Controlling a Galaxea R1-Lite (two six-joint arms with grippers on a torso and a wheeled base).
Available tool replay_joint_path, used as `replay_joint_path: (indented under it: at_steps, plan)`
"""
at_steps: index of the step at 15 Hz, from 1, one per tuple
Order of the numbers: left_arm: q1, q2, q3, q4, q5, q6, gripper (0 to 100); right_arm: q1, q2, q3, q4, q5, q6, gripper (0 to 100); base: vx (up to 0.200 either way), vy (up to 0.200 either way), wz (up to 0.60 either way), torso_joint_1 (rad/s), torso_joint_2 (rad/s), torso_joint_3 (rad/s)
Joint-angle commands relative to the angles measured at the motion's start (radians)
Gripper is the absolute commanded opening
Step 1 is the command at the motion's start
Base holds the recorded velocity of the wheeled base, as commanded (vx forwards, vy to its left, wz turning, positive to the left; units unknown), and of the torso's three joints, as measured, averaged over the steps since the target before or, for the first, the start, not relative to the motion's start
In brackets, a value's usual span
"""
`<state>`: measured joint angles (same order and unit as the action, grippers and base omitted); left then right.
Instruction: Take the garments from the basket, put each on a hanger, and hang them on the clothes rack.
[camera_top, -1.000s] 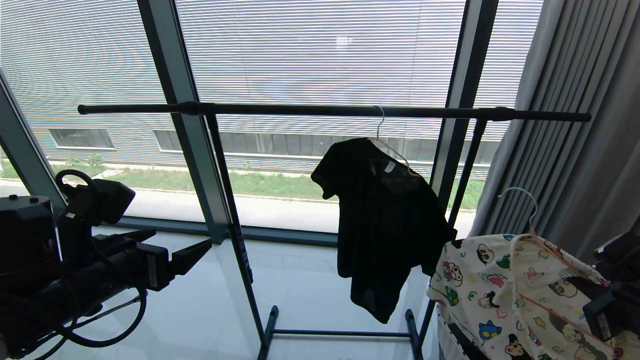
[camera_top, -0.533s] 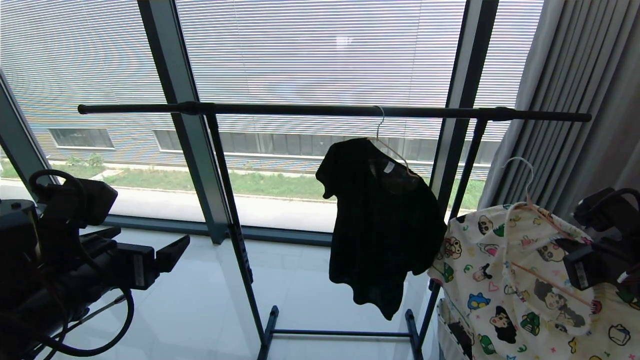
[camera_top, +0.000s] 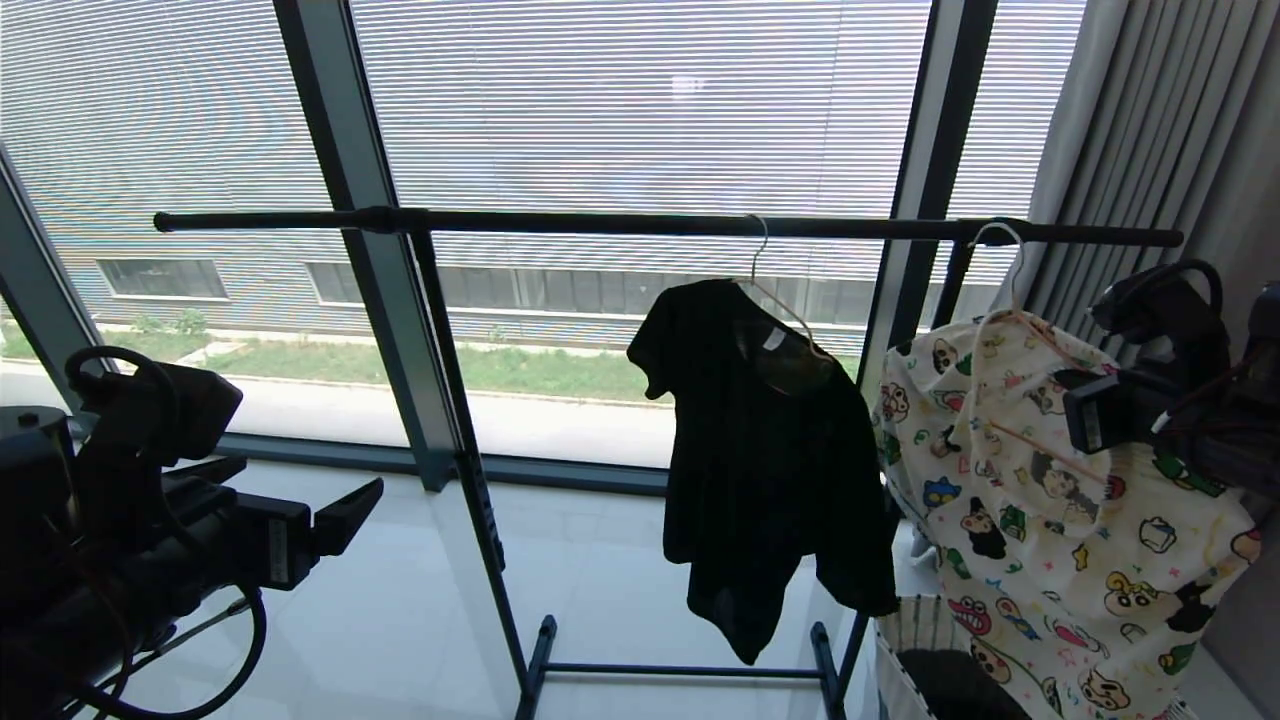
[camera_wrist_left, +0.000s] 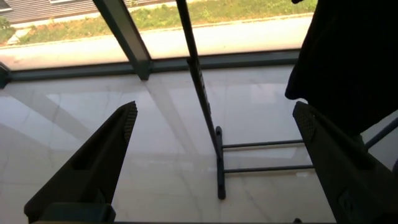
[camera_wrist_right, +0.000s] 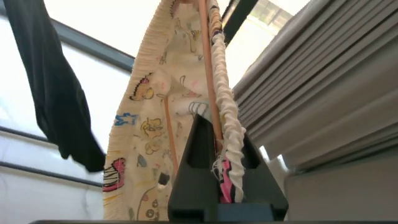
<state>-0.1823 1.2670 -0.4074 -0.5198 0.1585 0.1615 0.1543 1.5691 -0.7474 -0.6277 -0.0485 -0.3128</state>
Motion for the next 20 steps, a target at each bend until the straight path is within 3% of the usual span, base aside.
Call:
replay_joint_path:
  at_steps: [1,8,20]
  plan:
    - [0.000,0.000,-0.001,0.000,0.001,0.000,100,0.025,0.068,-0.075,0.000,-0.001,0.009,0,0.200,0.000,0.00,-0.017,-0.01,0.002]
    - [0.000,0.002,0.002,0.000,0.001,0.020,100,0.031,0.104,-0.138,0.002,-0.001,0.012,0,0.200,0.000,0.00,0.008,0.00,0.001]
    - [0.000,0.000,0.004,0.000,0.001,0.027,100,0.084,0.170,-0.132,0.005,-0.040,0.011,0,0.000,0.000,0.00,0.000,0.00,0.000]
